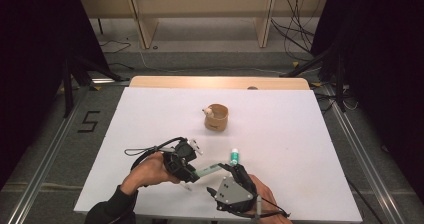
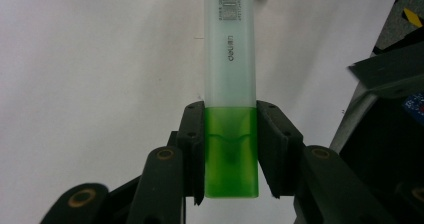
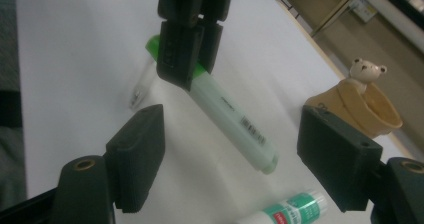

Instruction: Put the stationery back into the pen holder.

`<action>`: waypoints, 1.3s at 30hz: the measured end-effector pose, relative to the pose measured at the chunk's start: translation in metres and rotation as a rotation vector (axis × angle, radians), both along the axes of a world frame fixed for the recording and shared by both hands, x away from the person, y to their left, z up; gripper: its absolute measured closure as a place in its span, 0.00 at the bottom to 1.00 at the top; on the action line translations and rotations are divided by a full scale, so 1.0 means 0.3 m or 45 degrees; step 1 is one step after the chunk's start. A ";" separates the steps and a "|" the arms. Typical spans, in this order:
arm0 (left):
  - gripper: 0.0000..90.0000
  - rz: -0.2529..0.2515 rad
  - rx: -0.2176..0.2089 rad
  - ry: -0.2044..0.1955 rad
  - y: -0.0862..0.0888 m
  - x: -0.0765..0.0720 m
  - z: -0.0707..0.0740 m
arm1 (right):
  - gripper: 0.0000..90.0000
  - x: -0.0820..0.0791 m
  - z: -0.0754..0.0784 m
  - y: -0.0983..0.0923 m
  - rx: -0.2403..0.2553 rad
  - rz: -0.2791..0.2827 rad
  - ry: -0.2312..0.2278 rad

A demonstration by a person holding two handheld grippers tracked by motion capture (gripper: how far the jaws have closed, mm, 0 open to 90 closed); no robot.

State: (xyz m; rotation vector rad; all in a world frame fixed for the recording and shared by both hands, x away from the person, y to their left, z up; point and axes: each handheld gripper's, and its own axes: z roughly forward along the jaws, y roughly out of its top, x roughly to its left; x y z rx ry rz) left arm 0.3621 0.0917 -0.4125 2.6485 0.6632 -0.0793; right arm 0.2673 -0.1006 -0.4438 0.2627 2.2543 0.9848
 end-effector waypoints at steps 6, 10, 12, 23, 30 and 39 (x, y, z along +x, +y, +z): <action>0.74 0.000 -0.003 0.001 0.004 -0.001 0.008 | 0.35 -0.018 -0.035 0.055 -0.177 -0.004 -0.204; 0.74 0.000 -0.002 0.009 0.000 -0.005 0.007 | 0.37 -0.021 -0.056 0.084 -0.288 0.006 -0.322; 0.74 0.002 -0.005 0.011 -0.003 -0.006 0.008 | 0.40 -0.021 -0.066 0.094 -0.341 0.016 -0.379; 0.74 -0.004 -0.016 0.026 -0.005 -0.008 0.009 | 0.52 -0.030 -0.130 0.150 -0.571 0.016 -0.624; 0.74 -0.008 -0.024 0.038 -0.006 -0.008 0.009 | 0.59 -0.035 -0.151 0.167 -0.630 0.026 -0.695; 0.74 -0.020 -0.033 0.053 -0.010 -0.009 0.007 | 0.68 -0.035 -0.163 0.180 -0.666 0.038 -0.728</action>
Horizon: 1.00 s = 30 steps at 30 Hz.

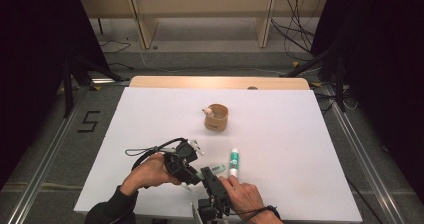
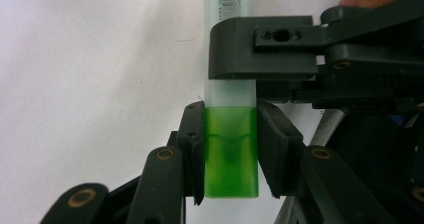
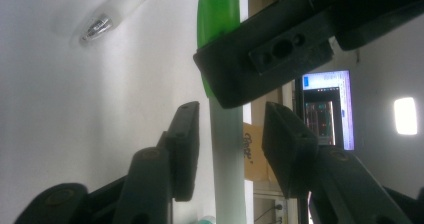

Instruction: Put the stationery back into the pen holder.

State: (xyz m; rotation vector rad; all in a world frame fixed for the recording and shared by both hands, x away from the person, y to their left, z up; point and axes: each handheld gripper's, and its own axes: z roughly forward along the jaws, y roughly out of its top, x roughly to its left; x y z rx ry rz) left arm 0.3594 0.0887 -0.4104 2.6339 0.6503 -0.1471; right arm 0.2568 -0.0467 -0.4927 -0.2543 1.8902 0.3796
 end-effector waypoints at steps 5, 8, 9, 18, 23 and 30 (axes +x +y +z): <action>0.74 0.007 0.000 0.011 -0.002 0.001 -0.006 | 0.73 -0.001 -0.006 0.003 -0.009 0.003 -0.017; 0.74 0.007 -0.001 0.015 -0.001 0.003 -0.006 | 0.78 -0.002 -0.011 0.006 -0.021 0.008 -0.028; 0.74 0.008 -0.002 0.017 0.000 0.004 -0.006 | 0.80 -0.002 -0.011 0.008 -0.028 0.010 -0.029; 0.73 0.011 -0.038 0.039 0.012 0.013 -0.010 | 0.86 -0.002 -0.021 0.009 -0.053 0.018 -0.051; 0.55 0.013 -0.020 0.020 0.038 0.004 0.002 | 0.86 -0.002 -0.016 -0.001 -0.054 0.009 -0.039; 0.37 0.070 -0.105 -0.072 0.107 -0.003 0.058 | 0.86 0.016 -0.010 -0.052 -0.022 -0.020 -0.038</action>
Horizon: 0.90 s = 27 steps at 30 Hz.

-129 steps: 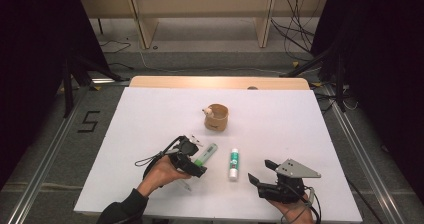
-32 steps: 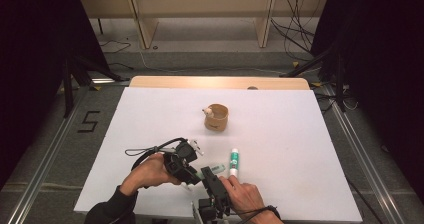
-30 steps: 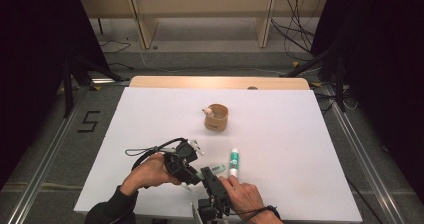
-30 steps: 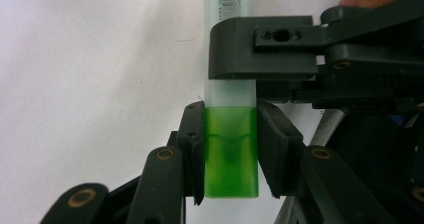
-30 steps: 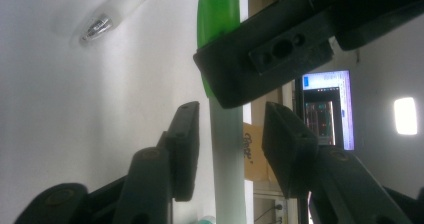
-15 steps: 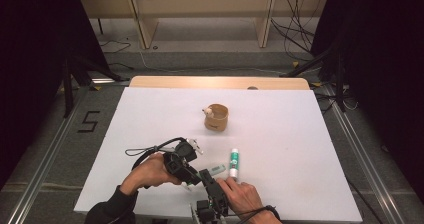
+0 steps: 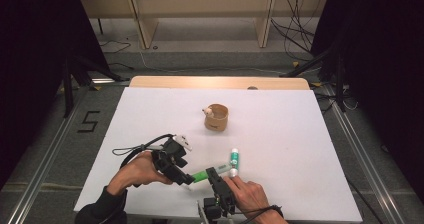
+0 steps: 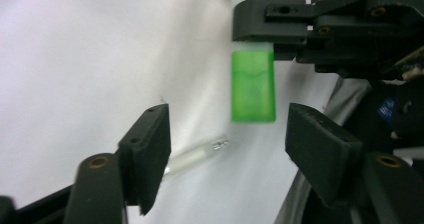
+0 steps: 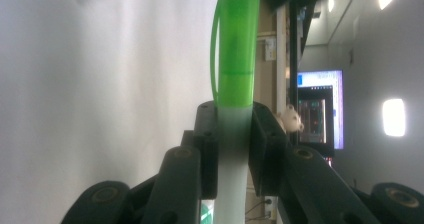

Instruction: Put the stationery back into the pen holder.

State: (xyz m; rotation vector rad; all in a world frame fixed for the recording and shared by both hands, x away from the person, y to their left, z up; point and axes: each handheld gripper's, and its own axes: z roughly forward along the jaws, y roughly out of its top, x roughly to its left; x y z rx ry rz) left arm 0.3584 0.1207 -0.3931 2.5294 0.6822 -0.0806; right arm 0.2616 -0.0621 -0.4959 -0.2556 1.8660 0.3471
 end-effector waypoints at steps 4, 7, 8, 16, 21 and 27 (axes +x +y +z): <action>0.32 0.034 -0.037 -0.057 0.031 -0.004 0.020 | 0.86 0.013 0.020 -0.032 0.039 -0.020 0.021; 0.28 0.082 -0.072 -0.098 0.050 -0.002 0.013 | 0.86 0.029 0.038 -0.057 0.101 -0.051 0.064; 0.27 0.087 -0.079 -0.114 0.057 -0.002 0.006 | 0.86 0.033 0.047 -0.063 0.140 -0.077 0.102; 0.21 0.149 -0.134 -0.215 0.087 -0.008 -0.032 | 0.86 0.107 0.140 -0.133 0.515 -0.138 0.368; 0.19 0.177 -0.248 -0.277 0.104 -0.013 -0.066 | 0.86 0.152 0.180 -0.171 0.721 -0.169 0.537; 0.18 0.245 -0.352 -0.354 0.128 -0.033 -0.108 | 0.86 0.220 0.222 -0.223 1.005 -0.185 0.759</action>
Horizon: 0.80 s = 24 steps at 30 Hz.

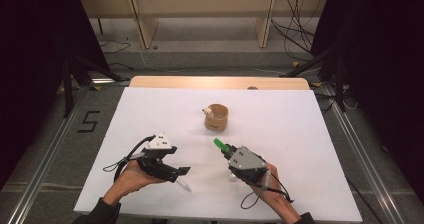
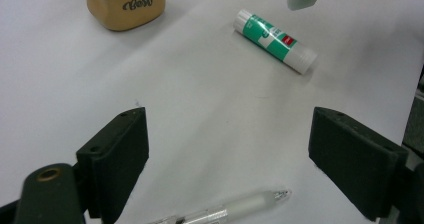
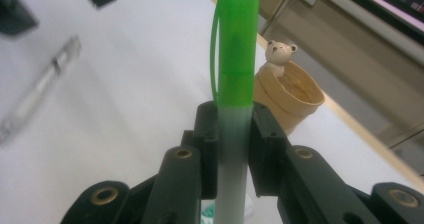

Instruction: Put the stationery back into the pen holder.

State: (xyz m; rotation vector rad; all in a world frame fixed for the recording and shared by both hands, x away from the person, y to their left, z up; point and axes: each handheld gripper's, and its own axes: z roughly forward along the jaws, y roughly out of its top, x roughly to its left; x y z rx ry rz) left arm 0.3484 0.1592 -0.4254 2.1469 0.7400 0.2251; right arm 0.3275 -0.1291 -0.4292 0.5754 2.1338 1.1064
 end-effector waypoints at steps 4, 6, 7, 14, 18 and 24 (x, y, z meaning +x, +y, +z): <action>0.18 0.050 -0.042 -0.037 0.017 -0.018 -0.025 | 0.86 0.049 0.016 -0.028 0.148 -0.026 0.109; 0.18 0.069 -0.084 -0.039 0.024 -0.025 -0.040 | 0.86 0.068 0.019 -0.038 0.204 -0.038 0.147; 0.18 0.079 -0.091 -0.050 0.026 -0.029 -0.047 | 0.86 0.083 0.020 -0.044 0.241 -0.045 0.172; 0.18 0.128 -0.130 -0.075 0.044 -0.053 -0.076 | 0.86 0.151 0.028 -0.065 0.398 -0.076 0.288; 0.18 0.145 -0.145 -0.087 0.051 -0.066 -0.083 | 0.86 0.194 0.039 -0.072 0.473 -0.100 0.329; 0.17 0.175 -0.157 -0.117 0.059 -0.085 -0.091 | 0.86 0.259 0.059 -0.061 0.537 -0.126 0.353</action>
